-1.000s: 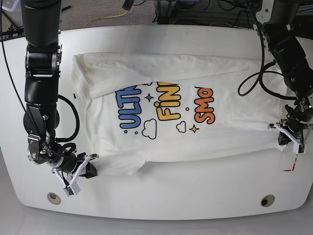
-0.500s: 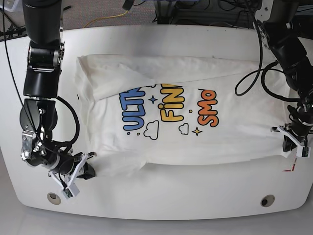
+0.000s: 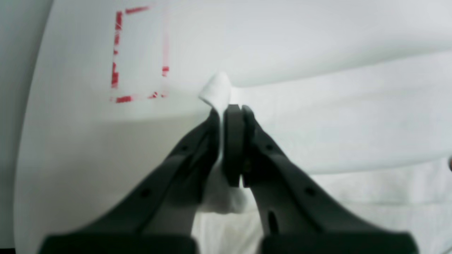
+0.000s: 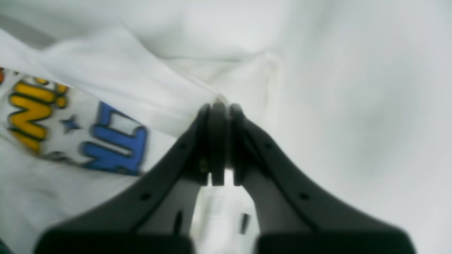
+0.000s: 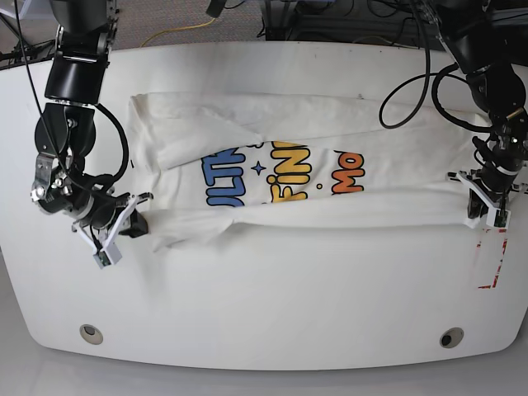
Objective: Fold the T-shirt properly
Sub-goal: 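Lift the hem with both grippers and fold it over the print toward the collar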
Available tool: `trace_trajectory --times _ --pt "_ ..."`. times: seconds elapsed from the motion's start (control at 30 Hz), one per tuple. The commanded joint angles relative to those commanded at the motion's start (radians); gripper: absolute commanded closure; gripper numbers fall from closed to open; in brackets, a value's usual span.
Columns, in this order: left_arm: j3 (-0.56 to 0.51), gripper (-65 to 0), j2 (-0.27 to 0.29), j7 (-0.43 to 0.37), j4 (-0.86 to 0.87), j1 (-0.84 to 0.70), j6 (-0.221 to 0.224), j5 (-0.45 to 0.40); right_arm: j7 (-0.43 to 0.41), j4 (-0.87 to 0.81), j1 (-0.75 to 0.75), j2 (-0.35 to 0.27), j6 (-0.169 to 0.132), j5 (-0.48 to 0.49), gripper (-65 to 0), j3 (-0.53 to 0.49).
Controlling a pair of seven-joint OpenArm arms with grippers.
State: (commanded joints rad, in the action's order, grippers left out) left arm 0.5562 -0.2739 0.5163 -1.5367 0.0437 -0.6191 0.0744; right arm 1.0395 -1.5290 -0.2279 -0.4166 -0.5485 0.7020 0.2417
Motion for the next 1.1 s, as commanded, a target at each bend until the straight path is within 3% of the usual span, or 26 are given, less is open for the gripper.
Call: trace_trajectory --times 0.13,0.23,0.3,0.33,0.63,1.1 --pt "0.002 0.0 0.009 0.012 -0.04 -0.066 0.0 0.0 0.0 0.0 0.072 -0.005 0.0 0.101 0.0 0.037" --pt "0.002 0.0 0.011 0.066 -0.095 -0.11 -0.005 0.002 0.0 -0.003 0.12 -0.008 0.0 0.172 0.0 0.043" --pt "0.003 0.0 0.011 0.095 -0.133 -0.137 -0.052 0.018 0.006 -0.02 0.152 -0.009 0.0 0.21 0.0 0.043" --pt "0.005 0.0 0.011 0.112 -0.15 -0.149 -0.079 0.031 0.012 -0.032 0.167 -0.009 0.0 0.221 0.0 0.044" --pt "0.164 0.0 0.011 0.298 -0.227 -0.176 -0.079 0.046 0.038 -0.127 0.278 -0.032 -0.002 0.241 0.0 0.046" --pt "0.187 0.0 0.005 0.311 -0.226 -0.273 -0.079 0.051 0.044 -0.261 0.485 -0.029 -0.002 0.298 0.0 0.046"
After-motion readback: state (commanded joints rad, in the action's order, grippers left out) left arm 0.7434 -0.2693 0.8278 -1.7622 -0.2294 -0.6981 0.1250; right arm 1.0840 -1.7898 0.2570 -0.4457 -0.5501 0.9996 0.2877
